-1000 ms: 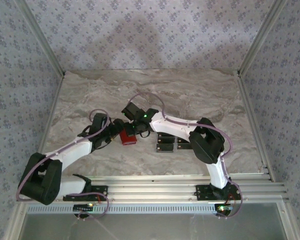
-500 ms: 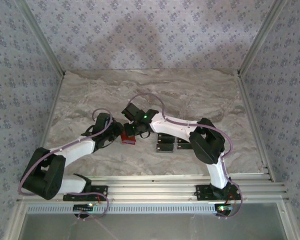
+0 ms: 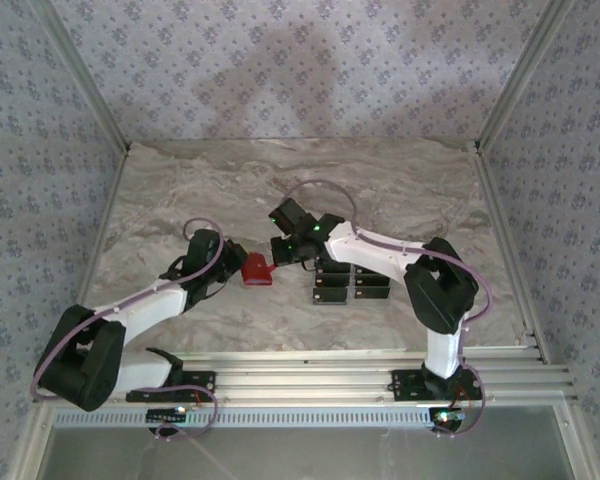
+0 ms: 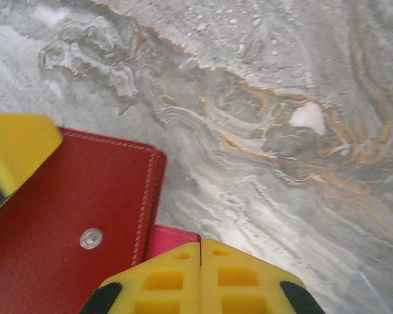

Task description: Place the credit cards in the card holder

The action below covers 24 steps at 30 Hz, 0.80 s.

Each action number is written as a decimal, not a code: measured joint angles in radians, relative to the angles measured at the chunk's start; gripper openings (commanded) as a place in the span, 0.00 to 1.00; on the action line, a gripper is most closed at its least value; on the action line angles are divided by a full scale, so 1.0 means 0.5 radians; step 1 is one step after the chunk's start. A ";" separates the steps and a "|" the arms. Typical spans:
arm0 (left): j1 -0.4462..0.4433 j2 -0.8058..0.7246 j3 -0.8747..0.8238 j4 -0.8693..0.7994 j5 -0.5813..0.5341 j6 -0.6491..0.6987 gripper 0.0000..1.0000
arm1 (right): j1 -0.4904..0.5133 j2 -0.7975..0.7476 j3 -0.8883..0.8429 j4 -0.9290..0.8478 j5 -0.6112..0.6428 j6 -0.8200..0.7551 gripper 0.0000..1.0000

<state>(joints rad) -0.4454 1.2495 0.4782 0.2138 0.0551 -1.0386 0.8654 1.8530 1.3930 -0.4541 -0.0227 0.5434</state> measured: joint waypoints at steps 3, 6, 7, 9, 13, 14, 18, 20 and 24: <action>0.000 -0.022 -0.021 0.064 0.000 0.034 0.00 | 0.002 -0.001 -0.015 0.024 -0.011 0.003 0.16; 0.000 -0.054 -0.037 0.109 -0.001 0.064 0.00 | 0.010 -0.001 -0.029 0.056 -0.039 0.020 0.36; 0.000 -0.069 -0.043 0.121 -0.001 0.072 0.00 | 0.011 -0.001 -0.036 0.071 -0.044 0.027 0.37; 0.000 -0.092 -0.047 0.136 0.000 0.088 0.00 | 0.011 -0.001 -0.050 0.089 -0.056 0.043 0.38; 0.000 -0.130 -0.047 0.153 0.000 0.108 0.00 | 0.011 -0.001 -0.068 0.112 -0.077 0.052 0.40; 0.000 -0.135 -0.047 0.156 0.000 0.110 0.00 | 0.011 -0.001 -0.071 0.117 -0.085 0.055 0.40; 0.000 -0.142 -0.050 0.158 0.000 0.110 0.00 | 0.011 -0.001 -0.082 0.142 -0.111 0.073 0.41; 0.000 -0.143 -0.050 0.158 0.000 0.110 0.00 | 0.011 -0.001 -0.098 0.160 -0.127 0.082 0.40; 0.000 -0.152 -0.050 0.157 0.000 0.117 0.00 | 0.011 -0.001 -0.136 0.193 -0.156 0.104 0.39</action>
<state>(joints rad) -0.4454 1.1736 0.4530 0.2924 0.0551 -0.9802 0.8707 1.8526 1.3251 -0.3576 -0.1009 0.5953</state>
